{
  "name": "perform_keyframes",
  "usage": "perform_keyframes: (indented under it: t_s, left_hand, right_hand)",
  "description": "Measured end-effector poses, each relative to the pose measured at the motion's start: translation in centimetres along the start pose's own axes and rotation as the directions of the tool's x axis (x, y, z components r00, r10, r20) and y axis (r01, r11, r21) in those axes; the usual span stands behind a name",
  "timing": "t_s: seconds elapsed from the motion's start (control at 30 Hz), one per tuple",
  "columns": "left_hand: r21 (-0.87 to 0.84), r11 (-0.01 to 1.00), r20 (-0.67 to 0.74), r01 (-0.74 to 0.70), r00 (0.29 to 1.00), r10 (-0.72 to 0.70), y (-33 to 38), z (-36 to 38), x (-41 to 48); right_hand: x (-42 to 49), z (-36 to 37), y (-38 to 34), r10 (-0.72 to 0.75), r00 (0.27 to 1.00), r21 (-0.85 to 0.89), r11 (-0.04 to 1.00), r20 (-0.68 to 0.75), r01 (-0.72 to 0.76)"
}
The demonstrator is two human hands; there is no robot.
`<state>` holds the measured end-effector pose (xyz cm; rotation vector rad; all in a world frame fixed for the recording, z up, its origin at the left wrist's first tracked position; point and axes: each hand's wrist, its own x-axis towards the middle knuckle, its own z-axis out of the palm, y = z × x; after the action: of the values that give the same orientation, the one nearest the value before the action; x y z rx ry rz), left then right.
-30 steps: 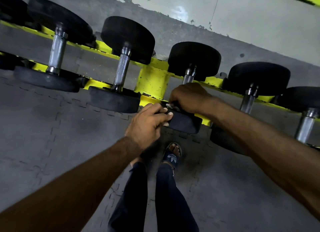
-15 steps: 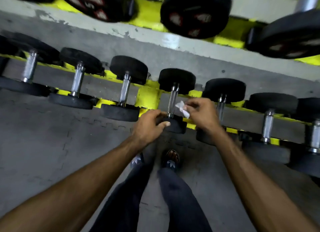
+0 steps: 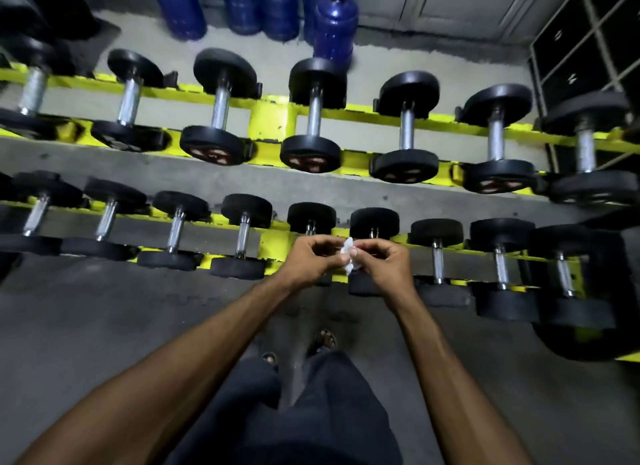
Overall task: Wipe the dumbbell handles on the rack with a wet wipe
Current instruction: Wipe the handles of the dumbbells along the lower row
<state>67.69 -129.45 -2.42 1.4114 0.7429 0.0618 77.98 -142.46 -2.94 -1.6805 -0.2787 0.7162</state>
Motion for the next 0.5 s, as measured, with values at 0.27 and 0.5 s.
perform_keyframes:
  t_s: [0.27, 0.5]
  left_hand:
    - [-0.002, 0.997, -0.004, 0.082, 0.997, -0.082, 4.5, -2.3, -4.3]
    - [0.04, 0.999, 0.024, 0.001, 1.0, -0.002, 6.5, -3.6, -6.5]
  right_hand:
    - [-5.1, 1.2, -5.0, 0.097, 0.992, 0.27, 0.956, 0.086, -0.117]
    - [-7.1, 3.7, -7.4, 0.145, 0.989, 0.252, 0.957, 0.02, -0.145]
